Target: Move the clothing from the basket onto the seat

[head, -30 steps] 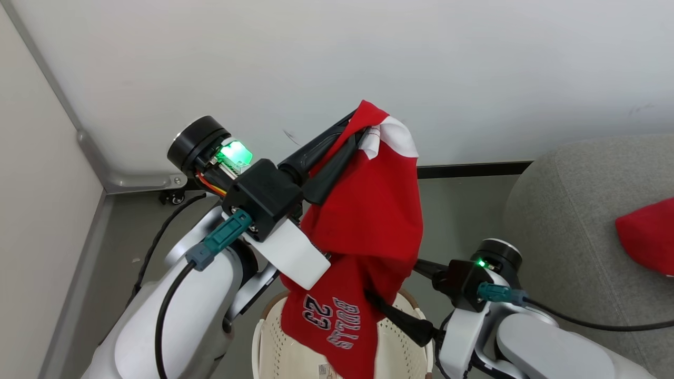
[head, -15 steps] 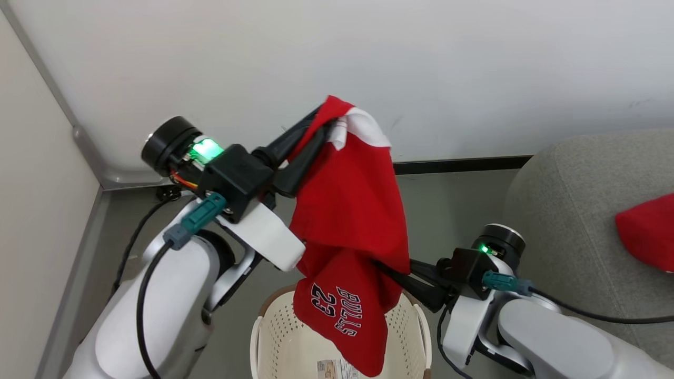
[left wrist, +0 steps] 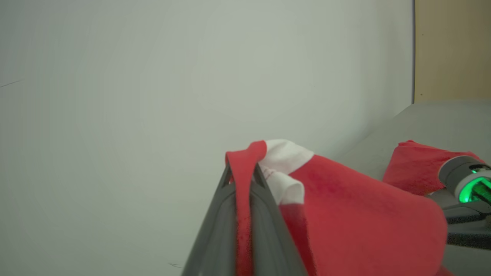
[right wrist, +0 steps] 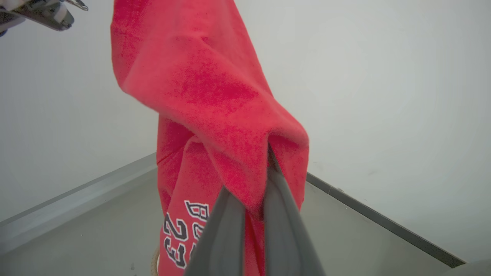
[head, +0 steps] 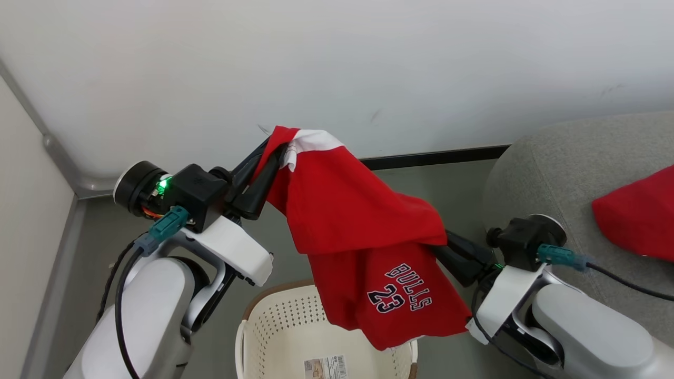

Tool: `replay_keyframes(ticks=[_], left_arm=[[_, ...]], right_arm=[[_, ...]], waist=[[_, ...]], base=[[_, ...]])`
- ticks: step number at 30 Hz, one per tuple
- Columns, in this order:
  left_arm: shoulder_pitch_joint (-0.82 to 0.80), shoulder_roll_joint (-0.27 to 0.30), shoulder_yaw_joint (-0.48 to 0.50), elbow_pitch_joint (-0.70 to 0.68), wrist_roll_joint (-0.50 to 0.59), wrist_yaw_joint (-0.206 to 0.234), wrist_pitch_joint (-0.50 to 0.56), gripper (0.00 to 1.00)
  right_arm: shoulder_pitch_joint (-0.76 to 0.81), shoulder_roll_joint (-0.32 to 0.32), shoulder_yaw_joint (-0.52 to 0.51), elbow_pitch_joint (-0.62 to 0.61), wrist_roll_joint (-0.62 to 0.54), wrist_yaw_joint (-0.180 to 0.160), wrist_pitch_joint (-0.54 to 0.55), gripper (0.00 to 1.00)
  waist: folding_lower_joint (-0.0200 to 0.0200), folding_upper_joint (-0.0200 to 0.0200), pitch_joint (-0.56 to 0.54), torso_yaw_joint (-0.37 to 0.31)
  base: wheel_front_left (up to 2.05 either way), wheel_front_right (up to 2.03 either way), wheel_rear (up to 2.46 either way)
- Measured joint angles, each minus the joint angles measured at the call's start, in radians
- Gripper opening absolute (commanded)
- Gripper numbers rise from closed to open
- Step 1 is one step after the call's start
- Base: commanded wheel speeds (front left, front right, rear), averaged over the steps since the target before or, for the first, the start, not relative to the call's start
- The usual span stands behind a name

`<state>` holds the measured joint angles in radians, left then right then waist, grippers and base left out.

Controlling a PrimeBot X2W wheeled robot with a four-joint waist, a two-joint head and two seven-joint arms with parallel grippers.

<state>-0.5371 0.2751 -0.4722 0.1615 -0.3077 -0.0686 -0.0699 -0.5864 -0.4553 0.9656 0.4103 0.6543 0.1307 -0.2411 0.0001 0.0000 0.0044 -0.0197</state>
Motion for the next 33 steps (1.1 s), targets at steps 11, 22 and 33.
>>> replay_keyframes(ticks=[11,22,33], left_arm=[[0.053,-0.001,0.006,0.045,-0.025,0.007,-0.033,0.0],[0.09,-0.024,0.001,0.075,-0.047,0.007,-0.065,0.42],[0.104,-0.033,-0.021,0.085,-0.06,-0.004,-0.094,1.0]], right_arm=[[0.013,-0.026,-0.128,-0.045,0.081,0.0,-0.005,0.0],[0.013,-0.037,-0.266,-0.058,0.097,0.0,-0.005,0.0],[0.014,-0.037,-0.385,-0.049,0.094,0.0,-0.006,0.0]], waist=[[0.0,0.0,0.011,-0.046],[-0.0001,0.0,0.03,-0.074],[0.0,0.0,0.043,-0.087]], base=[[0.0,0.0,0.0],[0.0,0.0,0.0],[0.0,0.0,0.0]])
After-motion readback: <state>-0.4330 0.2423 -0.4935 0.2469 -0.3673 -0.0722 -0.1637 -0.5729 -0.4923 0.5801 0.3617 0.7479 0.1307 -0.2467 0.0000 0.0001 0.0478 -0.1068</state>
